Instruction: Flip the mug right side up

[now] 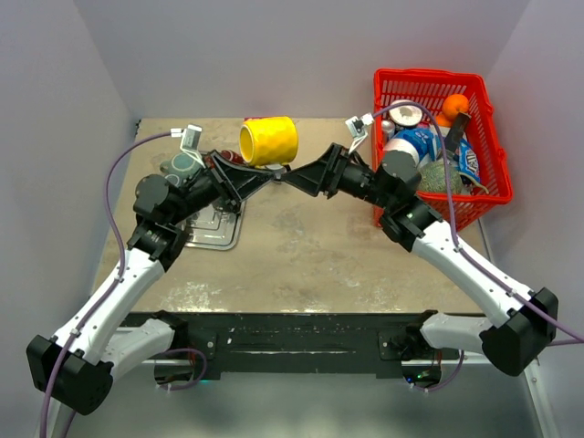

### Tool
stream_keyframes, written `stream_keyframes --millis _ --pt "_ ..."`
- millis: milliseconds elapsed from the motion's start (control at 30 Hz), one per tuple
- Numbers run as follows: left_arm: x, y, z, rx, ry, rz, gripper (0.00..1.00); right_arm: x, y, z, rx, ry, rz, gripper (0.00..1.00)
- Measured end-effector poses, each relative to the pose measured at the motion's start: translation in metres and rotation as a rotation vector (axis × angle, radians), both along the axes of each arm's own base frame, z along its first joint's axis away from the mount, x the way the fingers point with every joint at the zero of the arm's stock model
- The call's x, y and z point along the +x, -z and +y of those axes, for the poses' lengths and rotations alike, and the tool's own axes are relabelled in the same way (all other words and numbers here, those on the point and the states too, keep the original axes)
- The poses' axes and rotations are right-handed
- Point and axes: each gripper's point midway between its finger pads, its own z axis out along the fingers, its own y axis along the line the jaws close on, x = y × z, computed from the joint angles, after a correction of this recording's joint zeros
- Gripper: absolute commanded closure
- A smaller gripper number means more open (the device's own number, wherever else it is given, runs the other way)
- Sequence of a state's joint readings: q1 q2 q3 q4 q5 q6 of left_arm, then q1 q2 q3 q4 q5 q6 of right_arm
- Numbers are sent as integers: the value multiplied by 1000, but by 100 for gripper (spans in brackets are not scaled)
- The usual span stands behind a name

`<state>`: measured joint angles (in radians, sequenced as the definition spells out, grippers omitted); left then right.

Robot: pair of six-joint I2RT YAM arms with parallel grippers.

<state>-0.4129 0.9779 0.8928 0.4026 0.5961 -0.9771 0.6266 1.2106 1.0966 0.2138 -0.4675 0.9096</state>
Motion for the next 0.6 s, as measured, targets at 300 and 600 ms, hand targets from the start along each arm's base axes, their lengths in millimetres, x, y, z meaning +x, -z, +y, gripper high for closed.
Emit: stream_keyframes --millis 300,600 --pt "-12 -4 -3 -5 59 -38 100 -13 -31 2 96 -75 -74 38" --pt "-16 -11 -4 -27 85 -83 100 -8 -28 16 144 -144 -40 83"
